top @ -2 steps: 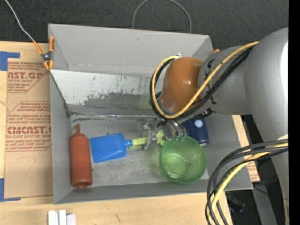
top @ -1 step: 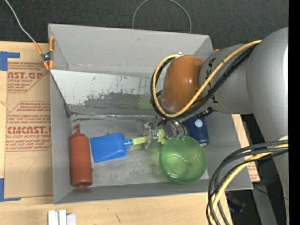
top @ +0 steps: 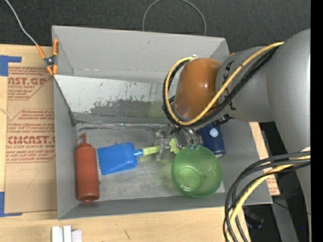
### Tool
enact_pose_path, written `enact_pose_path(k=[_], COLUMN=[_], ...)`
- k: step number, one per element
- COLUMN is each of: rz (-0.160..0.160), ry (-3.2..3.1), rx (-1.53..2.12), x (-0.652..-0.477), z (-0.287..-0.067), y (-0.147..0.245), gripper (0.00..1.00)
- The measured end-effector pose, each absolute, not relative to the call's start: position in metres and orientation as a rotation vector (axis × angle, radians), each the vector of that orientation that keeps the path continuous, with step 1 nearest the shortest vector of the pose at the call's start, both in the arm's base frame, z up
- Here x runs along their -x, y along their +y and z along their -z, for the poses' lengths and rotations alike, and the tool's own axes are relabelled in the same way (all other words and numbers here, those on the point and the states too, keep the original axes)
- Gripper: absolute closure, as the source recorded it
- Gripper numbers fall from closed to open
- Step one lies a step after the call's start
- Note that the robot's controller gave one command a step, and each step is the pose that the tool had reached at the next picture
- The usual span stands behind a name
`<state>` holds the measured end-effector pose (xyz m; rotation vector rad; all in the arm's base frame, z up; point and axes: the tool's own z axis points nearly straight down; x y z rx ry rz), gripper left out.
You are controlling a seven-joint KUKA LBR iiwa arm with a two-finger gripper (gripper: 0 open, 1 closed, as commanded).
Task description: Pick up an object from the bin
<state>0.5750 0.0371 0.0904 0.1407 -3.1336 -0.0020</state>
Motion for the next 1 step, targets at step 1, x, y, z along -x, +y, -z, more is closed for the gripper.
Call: enact_pose_path(k=[1], rz=[0.002], ry=[-3.132], rx=[-0.141], x=[-0.5746], z=[-0.0957], y=[0.0371], gripper=[1.0])
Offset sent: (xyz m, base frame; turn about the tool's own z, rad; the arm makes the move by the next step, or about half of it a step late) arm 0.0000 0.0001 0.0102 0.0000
